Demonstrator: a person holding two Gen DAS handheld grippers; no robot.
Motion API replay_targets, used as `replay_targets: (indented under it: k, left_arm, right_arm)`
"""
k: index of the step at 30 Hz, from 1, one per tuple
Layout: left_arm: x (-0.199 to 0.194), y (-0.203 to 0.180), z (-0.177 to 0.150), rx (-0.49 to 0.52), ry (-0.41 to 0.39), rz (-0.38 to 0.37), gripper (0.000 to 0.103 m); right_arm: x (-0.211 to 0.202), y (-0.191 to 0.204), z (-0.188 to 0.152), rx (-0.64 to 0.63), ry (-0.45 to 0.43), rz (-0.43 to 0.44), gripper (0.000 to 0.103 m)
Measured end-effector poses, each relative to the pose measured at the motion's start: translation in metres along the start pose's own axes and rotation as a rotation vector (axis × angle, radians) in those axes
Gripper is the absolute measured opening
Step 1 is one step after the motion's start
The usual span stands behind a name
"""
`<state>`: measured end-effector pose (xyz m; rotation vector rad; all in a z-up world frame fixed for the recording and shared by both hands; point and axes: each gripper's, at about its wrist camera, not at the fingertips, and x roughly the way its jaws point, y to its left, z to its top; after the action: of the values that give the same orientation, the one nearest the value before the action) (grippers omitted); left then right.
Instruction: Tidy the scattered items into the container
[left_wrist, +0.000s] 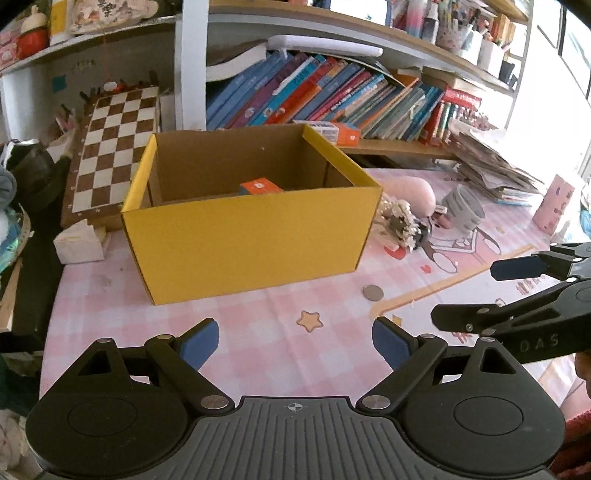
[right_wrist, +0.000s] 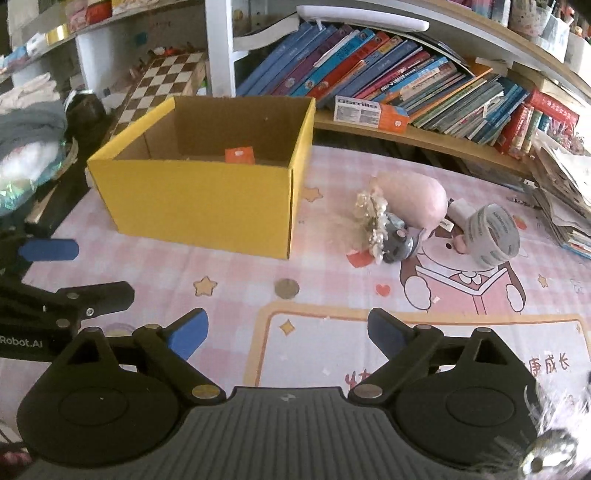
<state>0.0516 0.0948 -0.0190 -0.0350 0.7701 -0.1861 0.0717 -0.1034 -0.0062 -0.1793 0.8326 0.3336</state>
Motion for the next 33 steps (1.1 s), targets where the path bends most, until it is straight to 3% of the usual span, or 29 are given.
replay_targets:
  k: [18, 33]
  left_arm:
    - [-0.001, -0.014, -0.002, -0.008, 0.003, 0.025, 0.093]
    - [0.011, -0.06, 0.003, -0.013, 0.025, 0.079, 0.093]
  right_arm:
    - [-0.002, -0.007, -0.01, -0.01, 0.009, 0.02, 0.096]
    - [-0.004, -0.056, -0.013, -0.017, 0.021, 0.041, 0.098]
